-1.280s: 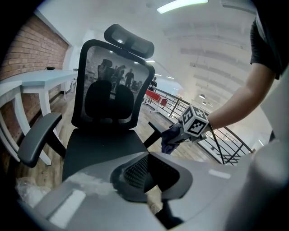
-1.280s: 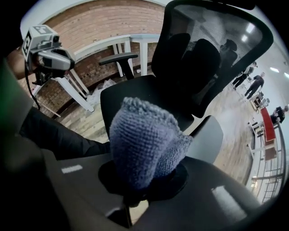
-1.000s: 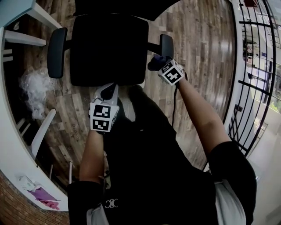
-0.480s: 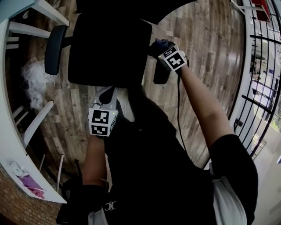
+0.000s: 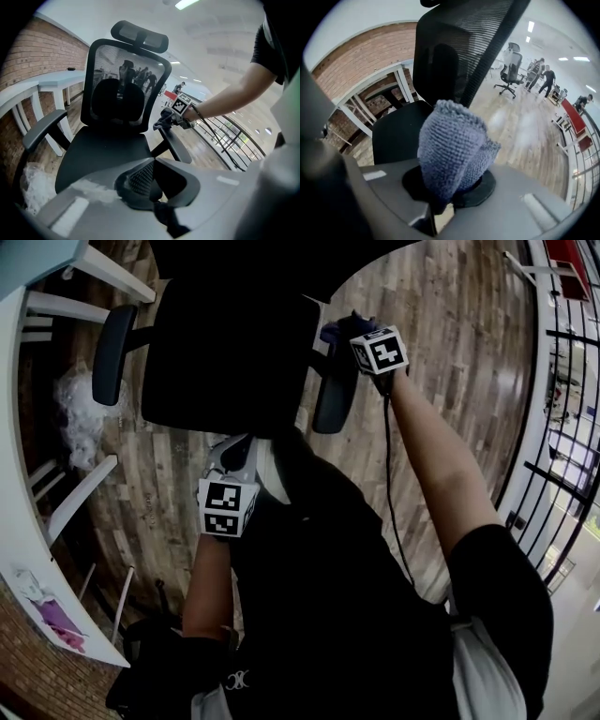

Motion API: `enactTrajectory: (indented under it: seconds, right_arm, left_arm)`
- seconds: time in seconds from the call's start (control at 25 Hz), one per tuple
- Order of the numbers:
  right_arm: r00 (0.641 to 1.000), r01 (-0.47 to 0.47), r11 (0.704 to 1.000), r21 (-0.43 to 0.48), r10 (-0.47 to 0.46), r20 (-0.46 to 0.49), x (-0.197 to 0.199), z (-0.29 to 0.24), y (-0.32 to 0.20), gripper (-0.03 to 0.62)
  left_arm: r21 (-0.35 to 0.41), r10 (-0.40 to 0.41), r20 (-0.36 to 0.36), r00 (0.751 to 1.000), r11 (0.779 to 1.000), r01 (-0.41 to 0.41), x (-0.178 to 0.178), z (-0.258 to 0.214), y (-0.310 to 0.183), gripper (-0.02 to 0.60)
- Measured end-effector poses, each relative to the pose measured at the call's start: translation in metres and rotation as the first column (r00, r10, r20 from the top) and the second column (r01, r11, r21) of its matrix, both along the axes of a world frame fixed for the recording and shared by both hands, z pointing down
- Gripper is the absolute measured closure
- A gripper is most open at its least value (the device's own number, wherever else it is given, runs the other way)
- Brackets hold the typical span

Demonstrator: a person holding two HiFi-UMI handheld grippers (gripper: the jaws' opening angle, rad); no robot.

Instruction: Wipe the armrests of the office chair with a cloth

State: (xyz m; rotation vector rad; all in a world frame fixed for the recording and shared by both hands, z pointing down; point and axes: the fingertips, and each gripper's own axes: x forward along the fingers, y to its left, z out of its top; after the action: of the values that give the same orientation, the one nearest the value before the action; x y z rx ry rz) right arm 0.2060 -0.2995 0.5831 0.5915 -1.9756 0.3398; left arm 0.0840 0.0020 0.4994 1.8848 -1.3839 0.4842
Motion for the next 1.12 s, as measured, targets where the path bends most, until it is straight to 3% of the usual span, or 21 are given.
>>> enactTrajectory:
  seconds: [0.2,0.64,1.12]
  right_arm:
    - [0.999,-0.033,0.999,-0.034,0.034,0.033,0.02,0.008,0.0,0.537]
    - [0.971,-0.204,0.975,-0.092,0.213,0.105,0.068,0.013,0.027,0.539]
    - [0.982,-0.167,0.975,-0.146,0.178,0.065,0.095,0.02,0.123,0.539]
  left_arm:
    - [-0.015,0.035,0.021,0.999,0.999,-0.035,0.012,0.005,-0.011,0.575]
    - [-0.006,0.124,0.043,0.991,0.992,-0.124,0.04,-0.003,-0.039,0.575]
    - [-0.001,0.164,0.028,0.986,0.986,-0.164,0.05,-0.006,-0.053,0.575]
